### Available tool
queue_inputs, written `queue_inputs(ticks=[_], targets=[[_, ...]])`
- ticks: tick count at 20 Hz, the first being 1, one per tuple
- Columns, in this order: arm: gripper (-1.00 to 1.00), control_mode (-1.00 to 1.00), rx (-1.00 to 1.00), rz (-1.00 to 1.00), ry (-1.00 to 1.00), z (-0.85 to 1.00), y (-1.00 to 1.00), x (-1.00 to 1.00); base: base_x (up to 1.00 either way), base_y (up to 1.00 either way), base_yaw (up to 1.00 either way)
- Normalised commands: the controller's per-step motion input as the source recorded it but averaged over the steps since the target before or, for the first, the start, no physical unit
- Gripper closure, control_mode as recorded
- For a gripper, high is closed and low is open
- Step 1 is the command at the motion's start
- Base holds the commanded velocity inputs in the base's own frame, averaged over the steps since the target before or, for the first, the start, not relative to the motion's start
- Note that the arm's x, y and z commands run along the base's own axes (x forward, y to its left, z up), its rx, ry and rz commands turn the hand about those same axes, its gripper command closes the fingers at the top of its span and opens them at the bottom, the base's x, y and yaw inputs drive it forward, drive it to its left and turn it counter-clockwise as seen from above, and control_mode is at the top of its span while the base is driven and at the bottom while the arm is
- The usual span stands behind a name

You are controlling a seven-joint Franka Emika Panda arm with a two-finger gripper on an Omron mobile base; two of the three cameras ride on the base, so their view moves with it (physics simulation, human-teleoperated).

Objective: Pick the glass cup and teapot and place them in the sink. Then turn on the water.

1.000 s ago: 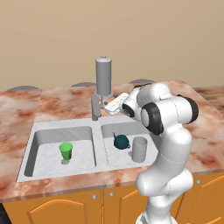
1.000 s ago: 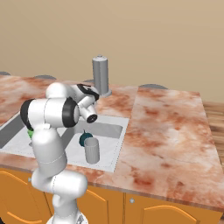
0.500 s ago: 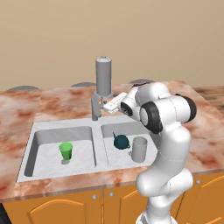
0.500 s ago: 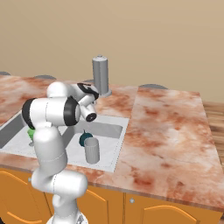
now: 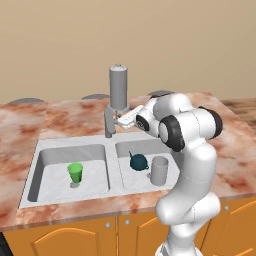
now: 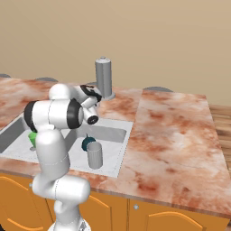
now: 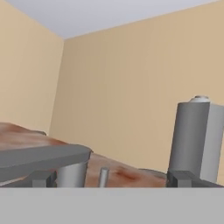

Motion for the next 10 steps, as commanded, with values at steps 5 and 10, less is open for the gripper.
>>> queue_inputs(ticks=[5,10], targets=[[-1.0,-1.0,0.0,-0.04,0.0,-0.09,0.07,0.05,0.0,0.0,0.0],[-1.0,-1.0,0.0,-0.02,0.01,-0.13,0.15,0.03,0.0,0.0,0.0]])
